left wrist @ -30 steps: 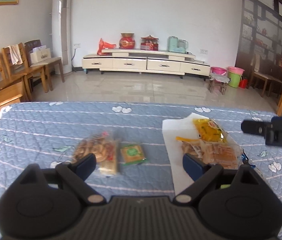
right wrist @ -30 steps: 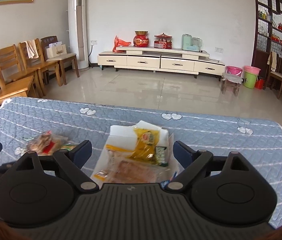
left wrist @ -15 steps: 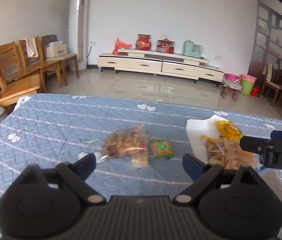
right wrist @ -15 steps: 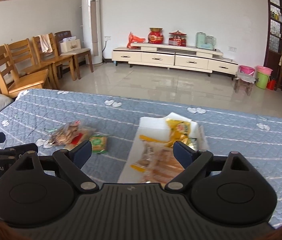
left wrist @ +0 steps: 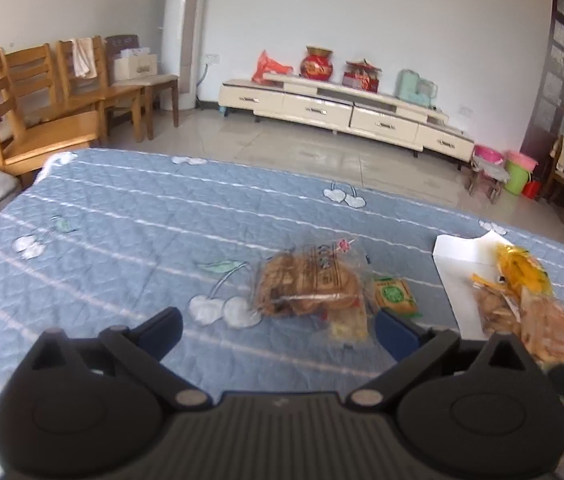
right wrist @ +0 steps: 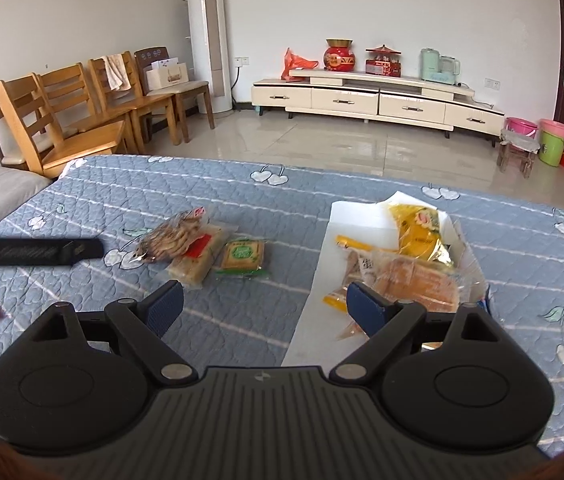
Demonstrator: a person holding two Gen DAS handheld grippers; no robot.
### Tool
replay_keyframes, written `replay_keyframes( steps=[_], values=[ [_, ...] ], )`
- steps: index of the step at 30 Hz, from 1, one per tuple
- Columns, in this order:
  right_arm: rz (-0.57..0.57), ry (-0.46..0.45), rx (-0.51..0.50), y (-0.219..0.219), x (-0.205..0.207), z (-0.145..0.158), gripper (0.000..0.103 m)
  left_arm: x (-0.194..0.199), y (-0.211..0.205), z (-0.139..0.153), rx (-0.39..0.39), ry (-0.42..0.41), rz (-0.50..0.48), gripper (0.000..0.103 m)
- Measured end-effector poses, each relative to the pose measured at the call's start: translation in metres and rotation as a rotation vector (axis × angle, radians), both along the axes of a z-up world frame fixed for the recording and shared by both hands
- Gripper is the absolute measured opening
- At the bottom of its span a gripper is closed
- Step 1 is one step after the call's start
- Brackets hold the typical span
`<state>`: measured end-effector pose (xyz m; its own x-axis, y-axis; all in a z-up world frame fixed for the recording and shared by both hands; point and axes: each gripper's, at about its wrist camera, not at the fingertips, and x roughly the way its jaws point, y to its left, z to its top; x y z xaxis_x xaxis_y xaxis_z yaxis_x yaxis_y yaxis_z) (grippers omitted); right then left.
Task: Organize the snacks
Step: 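Withdraw both tools from the box toward the remaining snacks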
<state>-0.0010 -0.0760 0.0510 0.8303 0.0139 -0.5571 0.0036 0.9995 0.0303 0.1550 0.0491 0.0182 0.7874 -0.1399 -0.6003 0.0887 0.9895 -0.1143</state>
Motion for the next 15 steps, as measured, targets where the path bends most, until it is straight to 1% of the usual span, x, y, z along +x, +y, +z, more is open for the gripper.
replay_keyframes(
  steps=[2, 6, 8, 10, 12, 14, 15],
  values=[
    [0.009, 0.0, 0.004, 0.002, 0.0, -0.003, 0.103, 0.017, -0.01, -0.006, -0.01, 0.019, -0.018, 0.102],
    [0.02, 0.002, 0.015, 0.002, 0.001, -0.008, 0.103, 0.047, -0.037, -0.017, 0.018, 0.032, -0.055, 0.102],
    [0.029, 0.003, 0.027, 0.002, 0.002, -0.009, 0.103, 0.061, -0.05, -0.022, 0.05, 0.031, -0.063, 0.102],
    [0.037, 0.004, 0.034, 0.003, 0.003, -0.012, 0.103, 0.075, -0.058, -0.028, 0.105, 0.028, -0.039, 0.102],
    [0.045, 0.006, 0.029, 0.004, 0.004, -0.014, 0.103, 0.087, -0.056, -0.037, 0.147, 0.038, -0.019, 0.103],
    [0.052, 0.005, 0.025, 0.005, 0.006, -0.014, 0.103, 0.096, -0.046, -0.047, 0.179, 0.075, -0.005, 0.103],
    [0.057, 0.003, 0.03, 0.004, 0.006, -0.014, 0.103, 0.095, -0.036, -0.049, 0.191, 0.07, 0.01, 0.103]
  ],
)
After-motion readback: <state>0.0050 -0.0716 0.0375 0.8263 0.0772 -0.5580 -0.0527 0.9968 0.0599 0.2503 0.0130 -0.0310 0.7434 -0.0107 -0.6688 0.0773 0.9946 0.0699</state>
